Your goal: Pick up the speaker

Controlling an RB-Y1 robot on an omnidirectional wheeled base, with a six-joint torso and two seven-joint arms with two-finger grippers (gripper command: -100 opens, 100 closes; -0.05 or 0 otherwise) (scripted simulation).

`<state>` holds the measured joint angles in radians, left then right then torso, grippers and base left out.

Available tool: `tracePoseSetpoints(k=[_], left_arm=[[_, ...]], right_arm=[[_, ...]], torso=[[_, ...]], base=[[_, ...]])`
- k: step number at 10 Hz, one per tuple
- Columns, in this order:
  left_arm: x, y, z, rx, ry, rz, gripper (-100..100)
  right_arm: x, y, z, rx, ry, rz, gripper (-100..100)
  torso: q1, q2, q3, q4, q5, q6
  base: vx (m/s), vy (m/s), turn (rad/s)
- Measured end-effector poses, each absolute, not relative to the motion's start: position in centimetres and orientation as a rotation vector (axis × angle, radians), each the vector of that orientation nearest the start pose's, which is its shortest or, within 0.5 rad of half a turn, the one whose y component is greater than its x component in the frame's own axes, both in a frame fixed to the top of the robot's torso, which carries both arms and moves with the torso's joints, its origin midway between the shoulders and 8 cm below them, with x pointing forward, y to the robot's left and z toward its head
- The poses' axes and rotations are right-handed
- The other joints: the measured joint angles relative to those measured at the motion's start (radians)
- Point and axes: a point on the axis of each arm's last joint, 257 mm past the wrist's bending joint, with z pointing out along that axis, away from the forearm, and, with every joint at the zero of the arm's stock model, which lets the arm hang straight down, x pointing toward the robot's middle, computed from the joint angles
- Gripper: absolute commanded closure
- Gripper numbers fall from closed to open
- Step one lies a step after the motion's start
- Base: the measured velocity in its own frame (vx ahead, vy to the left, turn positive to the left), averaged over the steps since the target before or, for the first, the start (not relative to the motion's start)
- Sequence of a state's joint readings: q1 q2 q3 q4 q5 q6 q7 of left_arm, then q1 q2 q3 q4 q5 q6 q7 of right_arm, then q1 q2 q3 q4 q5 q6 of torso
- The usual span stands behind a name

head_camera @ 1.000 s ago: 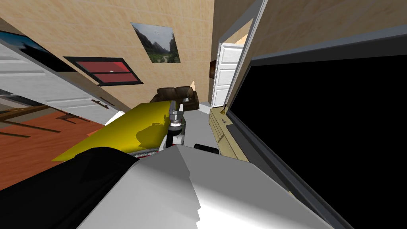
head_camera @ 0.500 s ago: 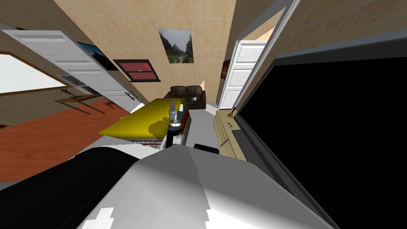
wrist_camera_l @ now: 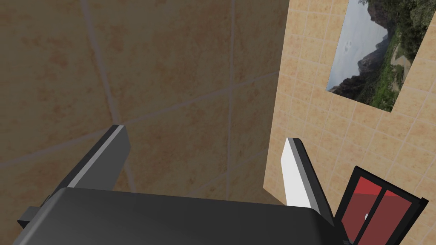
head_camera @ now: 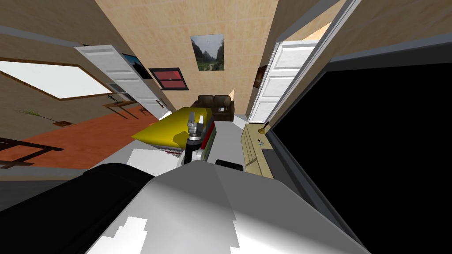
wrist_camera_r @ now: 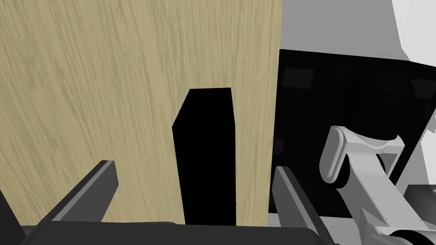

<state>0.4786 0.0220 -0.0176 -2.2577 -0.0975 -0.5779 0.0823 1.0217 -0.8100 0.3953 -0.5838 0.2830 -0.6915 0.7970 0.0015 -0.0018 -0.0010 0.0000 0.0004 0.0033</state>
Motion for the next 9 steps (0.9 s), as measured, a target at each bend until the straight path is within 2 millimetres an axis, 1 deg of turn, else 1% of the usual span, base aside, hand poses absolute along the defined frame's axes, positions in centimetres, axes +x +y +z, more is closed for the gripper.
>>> tracePoseSetpoints(k=[1,4,5,9], left_arm=[[33.9,25.4,3.4,-0.551,0.622,-1.365,0],[33.9,25.4,3.4,-0.551,0.622,-1.365,0],[33.9,25.4,3.4,-0.551,0.622,-1.365,0],[33.9,25.4,3.4,-0.551,0.622,-1.365,0]], right_arm=[[-34.3,-51.1,-46.0,-0.058,3.159,-0.013,-100],[-33.3,-49.9,-48.3,-0.042,3.158,-0.010,-100],[-33.3,-49.9,-48.3,-0.041,3.159,-0.011,100],[-33.3,-49.8,-48.3,-0.044,3.158,-0.007,100]], torso=[[0.001,0.001,0.001,0.000,0.000,0.000],[-0.002,0.006,0.003,0.001,-0.001,0.000],[0.000,0.004,0.003,0.001,0.000,0.000],[-0.001,0.003,0.002,0.001,0.000,0.000]], base=[[-0.030,-0.023,0.055],[-0.044,-0.032,0.034],[0.000,0.000,0.000],[0.000,0.000,0.000]])
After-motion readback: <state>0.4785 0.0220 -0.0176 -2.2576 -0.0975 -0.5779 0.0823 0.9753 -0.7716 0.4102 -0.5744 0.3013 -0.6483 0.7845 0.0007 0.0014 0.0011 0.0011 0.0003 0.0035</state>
